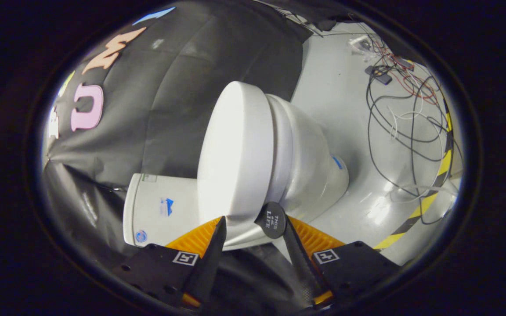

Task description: Open the toilet lid.

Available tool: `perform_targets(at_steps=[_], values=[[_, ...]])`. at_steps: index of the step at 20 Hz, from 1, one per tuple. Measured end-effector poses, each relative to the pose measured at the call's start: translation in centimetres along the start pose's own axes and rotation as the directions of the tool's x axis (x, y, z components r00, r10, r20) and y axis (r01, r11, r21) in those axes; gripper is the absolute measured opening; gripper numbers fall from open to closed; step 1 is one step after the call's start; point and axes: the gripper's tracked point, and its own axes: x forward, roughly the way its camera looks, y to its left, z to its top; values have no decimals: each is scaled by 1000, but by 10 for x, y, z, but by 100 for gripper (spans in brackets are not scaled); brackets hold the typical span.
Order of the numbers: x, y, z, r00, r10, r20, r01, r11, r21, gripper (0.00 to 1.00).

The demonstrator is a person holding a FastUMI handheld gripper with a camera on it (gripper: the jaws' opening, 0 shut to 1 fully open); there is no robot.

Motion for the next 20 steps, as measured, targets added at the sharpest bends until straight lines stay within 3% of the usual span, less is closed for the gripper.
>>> perform_targets(at_steps=[2, 4, 5, 6, 11, 13, 14, 15, 16, 20], values=[[3, 3, 0, 1000, 10, 1, -10, 1000, 28, 80], [-7, 6, 0, 999, 30, -12, -30, 999, 30, 66], [-3, 7, 5, 1000, 30, 2, -30, 999, 31, 66], [-5, 7, 0, 999, 36, -14, -35, 999, 26, 54], [-4, 5, 0, 998, 57, -16, -56, 997, 46, 54], [-2, -7, -2, 1000, 9, -14, -9, 999, 35, 35], [-31, -25, -19, 999, -42, -9, 43, 998, 50, 26], [-3, -21, 8, 999, -36, 2, 36, 993, 113, 16], [-2, -19, 1, 1000, -24, -20, 26, 989, 148, 7], [-5, -16, 4, 1000, -5, 3, 5, 1000, 22, 7]])
